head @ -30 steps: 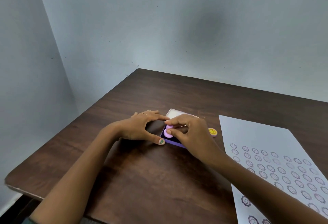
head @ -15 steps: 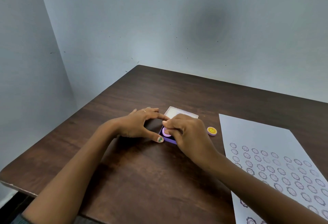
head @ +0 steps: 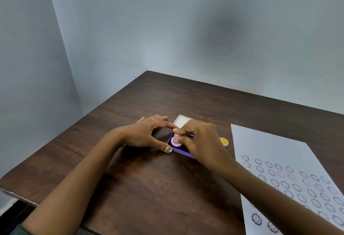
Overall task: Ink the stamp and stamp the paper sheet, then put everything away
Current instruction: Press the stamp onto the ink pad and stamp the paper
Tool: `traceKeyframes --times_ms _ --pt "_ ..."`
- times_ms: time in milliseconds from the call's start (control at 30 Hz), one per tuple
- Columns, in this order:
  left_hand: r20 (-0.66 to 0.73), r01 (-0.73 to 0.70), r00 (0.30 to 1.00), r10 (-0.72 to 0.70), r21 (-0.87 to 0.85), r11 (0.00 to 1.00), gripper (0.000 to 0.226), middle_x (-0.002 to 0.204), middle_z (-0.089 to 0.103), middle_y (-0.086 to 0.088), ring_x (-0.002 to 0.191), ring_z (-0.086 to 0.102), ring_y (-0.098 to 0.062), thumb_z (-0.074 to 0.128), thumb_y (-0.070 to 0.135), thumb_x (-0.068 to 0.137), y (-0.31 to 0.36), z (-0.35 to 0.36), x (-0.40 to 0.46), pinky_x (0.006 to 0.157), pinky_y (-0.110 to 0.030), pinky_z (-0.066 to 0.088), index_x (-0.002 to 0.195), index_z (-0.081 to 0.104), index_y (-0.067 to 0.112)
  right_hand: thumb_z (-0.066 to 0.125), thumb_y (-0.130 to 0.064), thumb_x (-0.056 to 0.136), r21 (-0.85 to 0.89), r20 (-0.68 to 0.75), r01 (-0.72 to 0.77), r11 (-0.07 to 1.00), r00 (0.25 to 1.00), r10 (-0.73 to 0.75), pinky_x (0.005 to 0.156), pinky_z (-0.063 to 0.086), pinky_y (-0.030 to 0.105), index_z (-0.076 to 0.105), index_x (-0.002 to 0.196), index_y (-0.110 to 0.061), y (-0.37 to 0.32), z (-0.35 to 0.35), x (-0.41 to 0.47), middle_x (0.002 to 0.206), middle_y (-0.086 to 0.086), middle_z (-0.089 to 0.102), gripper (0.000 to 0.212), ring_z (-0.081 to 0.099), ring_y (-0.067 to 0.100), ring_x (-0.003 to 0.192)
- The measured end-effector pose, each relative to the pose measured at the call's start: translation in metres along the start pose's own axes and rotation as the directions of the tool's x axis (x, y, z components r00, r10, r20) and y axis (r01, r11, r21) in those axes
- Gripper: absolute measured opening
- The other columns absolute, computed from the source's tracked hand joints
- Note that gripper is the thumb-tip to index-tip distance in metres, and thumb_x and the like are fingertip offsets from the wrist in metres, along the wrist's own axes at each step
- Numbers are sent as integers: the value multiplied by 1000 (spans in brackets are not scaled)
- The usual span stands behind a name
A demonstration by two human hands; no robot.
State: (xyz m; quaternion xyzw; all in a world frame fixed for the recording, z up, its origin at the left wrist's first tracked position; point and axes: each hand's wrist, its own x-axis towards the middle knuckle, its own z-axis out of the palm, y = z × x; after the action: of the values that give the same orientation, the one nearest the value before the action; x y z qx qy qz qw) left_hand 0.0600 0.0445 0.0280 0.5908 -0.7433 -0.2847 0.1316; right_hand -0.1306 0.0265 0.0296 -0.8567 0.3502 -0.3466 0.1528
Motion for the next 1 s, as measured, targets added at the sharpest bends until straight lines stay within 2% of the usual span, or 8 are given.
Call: traceKeyframes --times_ms 67,200,333,467,567,667,800,1000 --pt "-3 3 1000 -3 1 1000 67 158 15 7 144 4 -7 72 48 74 0 0 0 118 -42 1 131 38 53 75 -8 70 -17 11 -11 1000 1000 11 64 36 3 74 86 -9 -1 0 4 87 6 75 16 58 6 73" --pt "4 -11 1000 11 -12 1000 60 158 16 7 143 5 -6 72 49 73 1 -1 -1 117 -41 1 119 36 64 74 -6 70 -25 50 60 998 997 -59 65 39 9 74 83 -7 -2 1 -2 82 8 74 12 61 9 72" --pt "-3 3 1000 -3 0 1000 66 158 15 8 144 3 -8 72 49 74 0 0 0 117 -40 1 130 38 54 73 -6 72 3 21 -7 1000 1000 7 67 38 1 73 89 -9 0 -1 1 90 6 74 17 57 2 76" --pt "2 5 1000 -5 14 1000 67 158 16 7 144 4 -7 72 48 74 2 -1 0 118 -41 1 132 38 52 70 -3 73 -34 71 75 997 995 -73 73 44 16 73 86 -7 -3 0 -2 89 7 74 14 65 15 81" --pt "-5 -3 1000 3 -11 1000 64 158 17 8 143 5 -6 72 47 74 2 -1 0 118 -43 1 127 38 56 72 -4 72 17 44 24 1000 999 -25 75 45 16 74 88 -9 0 -3 1 91 6 75 17 62 9 81" --pt "0 2 1000 -2 2 1000 65 158 16 8 144 4 -8 72 48 74 2 -2 1 118 -41 1 130 39 53 74 -7 71 -13 26 -2 1000 1000 2 70 41 13 74 88 -9 -2 1 2 89 6 75 17 61 9 78" --pt "1 2 1000 -2 8 1000 66 158 16 7 144 4 -8 72 48 74 1 -2 2 118 -43 1 131 39 51 76 -8 69 -57 56 19 998 998 -16 62 33 5 73 84 -9 -3 2 1 85 6 74 15 54 2 71" --pt "0 -2 1000 2 15 1000 68 158 17 7 144 6 -8 72 49 74 1 -2 3 117 -42 4 133 38 50 76 -4 68 87 188 -84 993 980 67 66 35 -6 74 86 -8 0 -8 12 92 3 75 19 53 -24 65"
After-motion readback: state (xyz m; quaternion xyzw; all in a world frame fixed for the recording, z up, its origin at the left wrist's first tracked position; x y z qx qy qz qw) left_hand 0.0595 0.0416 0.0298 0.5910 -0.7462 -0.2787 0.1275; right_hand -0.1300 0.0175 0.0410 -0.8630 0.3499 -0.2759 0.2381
